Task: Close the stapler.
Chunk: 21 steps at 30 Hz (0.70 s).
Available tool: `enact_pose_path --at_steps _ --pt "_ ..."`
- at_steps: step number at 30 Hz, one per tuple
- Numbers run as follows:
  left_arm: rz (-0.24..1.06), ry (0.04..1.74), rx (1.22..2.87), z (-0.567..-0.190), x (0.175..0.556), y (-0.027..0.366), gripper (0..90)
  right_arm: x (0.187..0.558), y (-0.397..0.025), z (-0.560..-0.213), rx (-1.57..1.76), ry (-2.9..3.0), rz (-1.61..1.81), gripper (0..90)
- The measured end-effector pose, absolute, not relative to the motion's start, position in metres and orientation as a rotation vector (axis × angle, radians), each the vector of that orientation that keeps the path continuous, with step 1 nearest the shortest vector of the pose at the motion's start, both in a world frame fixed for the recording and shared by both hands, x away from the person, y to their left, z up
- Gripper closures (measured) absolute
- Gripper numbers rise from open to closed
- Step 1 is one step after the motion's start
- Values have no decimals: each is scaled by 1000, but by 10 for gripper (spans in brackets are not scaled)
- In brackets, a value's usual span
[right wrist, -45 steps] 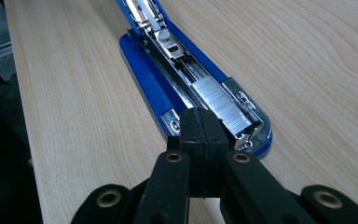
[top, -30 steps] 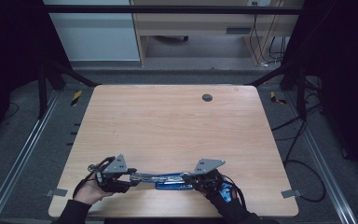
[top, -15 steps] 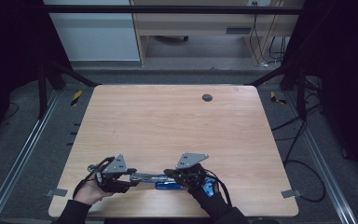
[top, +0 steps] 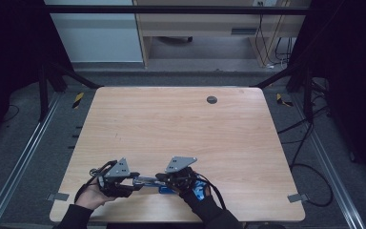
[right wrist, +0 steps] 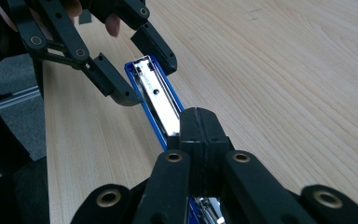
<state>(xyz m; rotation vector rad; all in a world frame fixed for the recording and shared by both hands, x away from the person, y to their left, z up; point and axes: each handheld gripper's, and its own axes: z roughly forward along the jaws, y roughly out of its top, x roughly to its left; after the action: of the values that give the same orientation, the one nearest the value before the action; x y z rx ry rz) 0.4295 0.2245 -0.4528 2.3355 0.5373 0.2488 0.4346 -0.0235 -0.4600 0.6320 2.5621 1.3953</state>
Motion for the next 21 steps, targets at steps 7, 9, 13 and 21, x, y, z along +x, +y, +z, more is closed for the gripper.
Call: enact_pose_path --at_steps 7,9,13,21 --pt "248 539 2334 -453 430 224 545 435 -17 -464 632 2578 1381 900" --pt "248 538 2334 -453 429 225 545 435 -16 -465 631 2580 1375 900" --pt "248 539 2332 -453 429 225 545 435 -11 -468 633 2591 1364 900" --pt "247 541 2322 -452 429 225 545 434 -7 -470 637 2594 1355 900"
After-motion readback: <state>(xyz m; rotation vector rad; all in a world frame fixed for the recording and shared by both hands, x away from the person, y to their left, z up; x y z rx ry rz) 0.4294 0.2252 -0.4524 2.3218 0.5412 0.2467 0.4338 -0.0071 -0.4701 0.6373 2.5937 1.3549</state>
